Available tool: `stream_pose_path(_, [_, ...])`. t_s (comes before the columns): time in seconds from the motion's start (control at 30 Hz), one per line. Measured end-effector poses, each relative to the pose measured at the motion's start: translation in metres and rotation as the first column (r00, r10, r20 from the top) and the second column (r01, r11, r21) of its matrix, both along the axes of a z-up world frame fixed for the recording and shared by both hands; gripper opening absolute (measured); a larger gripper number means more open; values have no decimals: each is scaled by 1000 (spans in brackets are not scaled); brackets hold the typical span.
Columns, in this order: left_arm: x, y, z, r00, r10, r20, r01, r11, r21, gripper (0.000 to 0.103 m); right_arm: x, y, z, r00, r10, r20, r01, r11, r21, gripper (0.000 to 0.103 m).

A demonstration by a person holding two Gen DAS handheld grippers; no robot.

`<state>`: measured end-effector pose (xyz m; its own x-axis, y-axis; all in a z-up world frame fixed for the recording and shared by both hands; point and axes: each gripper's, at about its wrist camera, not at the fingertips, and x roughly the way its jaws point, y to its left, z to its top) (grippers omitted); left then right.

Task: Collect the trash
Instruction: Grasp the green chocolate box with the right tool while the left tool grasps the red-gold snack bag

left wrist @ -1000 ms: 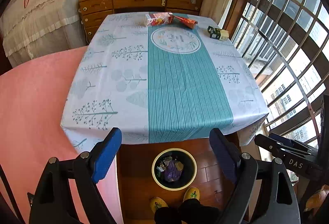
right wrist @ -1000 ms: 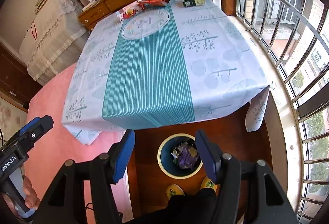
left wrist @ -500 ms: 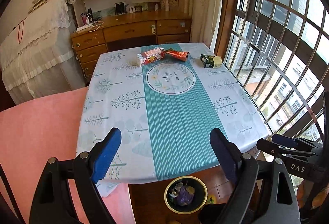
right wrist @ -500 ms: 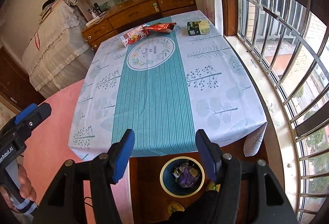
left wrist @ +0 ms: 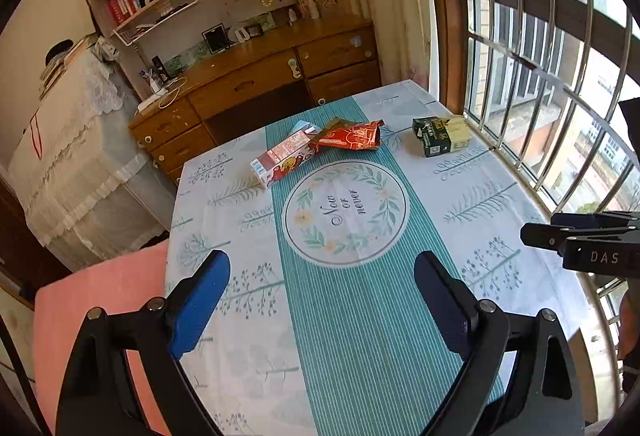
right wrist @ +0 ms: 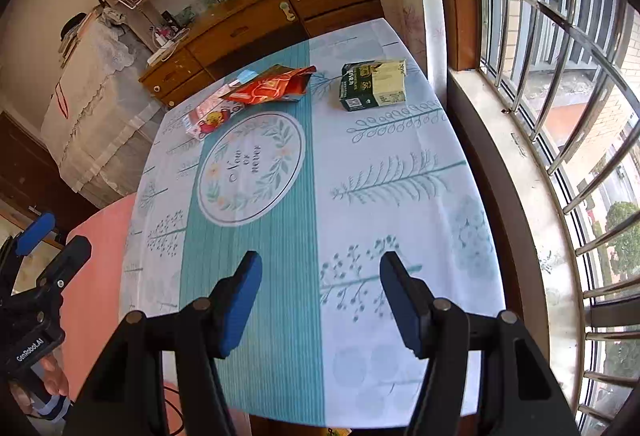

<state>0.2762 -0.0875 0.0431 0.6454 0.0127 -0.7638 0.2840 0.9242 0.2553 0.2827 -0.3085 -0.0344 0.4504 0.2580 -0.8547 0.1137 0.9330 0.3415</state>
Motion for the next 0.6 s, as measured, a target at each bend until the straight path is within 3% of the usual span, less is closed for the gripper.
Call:
stream_pose_path(0.2, [115,-73,-44,998,-33,-62,44,983,180,92,96,-48,-24,998,62,-24,-60,997,51,62])
stream_pose_path(0.3, [168,-99,-71,994,-21,-104,45,971,235,92,139,-66,-40,997,72,-34,-70,995,69,61])
stream_pose_path(0.6, [268,-129,-122,972,54,-228,-1,974,228,92,218,-99,-95,993,45,-106,-25,981,191,53])
